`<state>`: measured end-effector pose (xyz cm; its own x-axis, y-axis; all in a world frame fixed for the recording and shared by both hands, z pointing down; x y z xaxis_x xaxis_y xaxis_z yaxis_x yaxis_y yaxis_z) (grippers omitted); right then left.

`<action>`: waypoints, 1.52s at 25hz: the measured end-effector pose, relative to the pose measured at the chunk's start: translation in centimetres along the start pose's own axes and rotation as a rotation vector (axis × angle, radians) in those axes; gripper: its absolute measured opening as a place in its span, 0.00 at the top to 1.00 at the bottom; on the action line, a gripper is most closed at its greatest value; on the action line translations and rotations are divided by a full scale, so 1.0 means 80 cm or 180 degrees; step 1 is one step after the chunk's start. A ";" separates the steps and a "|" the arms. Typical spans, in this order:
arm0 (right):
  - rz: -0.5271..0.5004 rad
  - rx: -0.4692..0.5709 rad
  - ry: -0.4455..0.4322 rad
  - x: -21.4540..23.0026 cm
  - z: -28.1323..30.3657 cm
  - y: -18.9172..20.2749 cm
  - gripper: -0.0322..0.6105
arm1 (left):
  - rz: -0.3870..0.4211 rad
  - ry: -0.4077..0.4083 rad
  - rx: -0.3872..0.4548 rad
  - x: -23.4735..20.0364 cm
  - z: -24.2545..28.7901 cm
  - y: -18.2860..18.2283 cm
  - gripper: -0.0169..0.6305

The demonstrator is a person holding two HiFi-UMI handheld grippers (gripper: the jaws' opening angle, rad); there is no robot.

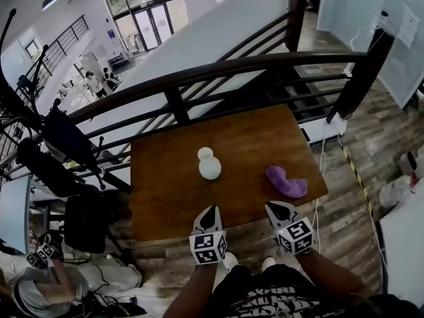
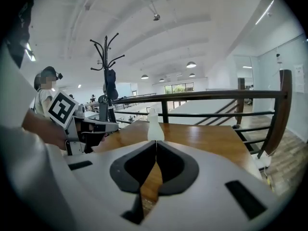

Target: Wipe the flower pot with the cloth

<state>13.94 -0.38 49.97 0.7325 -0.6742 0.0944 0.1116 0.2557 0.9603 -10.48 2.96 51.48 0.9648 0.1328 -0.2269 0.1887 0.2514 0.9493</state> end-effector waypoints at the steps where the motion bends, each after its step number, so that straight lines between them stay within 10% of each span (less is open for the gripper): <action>1: -0.0009 0.0000 0.0047 -0.002 0.006 -0.003 0.95 | 0.0000 0.0036 0.0005 -0.007 0.007 -0.004 0.98; 16: 0.0195 -0.0187 0.0579 0.056 0.051 0.017 0.95 | 0.0124 0.0617 -0.0199 -0.007 0.111 -0.002 0.98; 38: 0.0234 -0.1459 0.0299 0.237 0.138 0.139 0.69 | 0.0082 0.0921 -0.0794 0.104 0.324 0.075 0.98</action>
<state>21.68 -17.97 65.33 0.8048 -0.5826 0.1135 0.3266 0.5942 0.7350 3.39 -19.27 60.92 0.8704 0.3983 -0.2895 0.0802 0.4653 0.8815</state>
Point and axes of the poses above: the fingertips, and each gripper's own axes: z forward along the fingers, x to its right, y out of its underside, the point moved 9 cm from there along -z, backward along the fingers, and after that the axes turned 10 degrees about x, right-handed, at the moved point
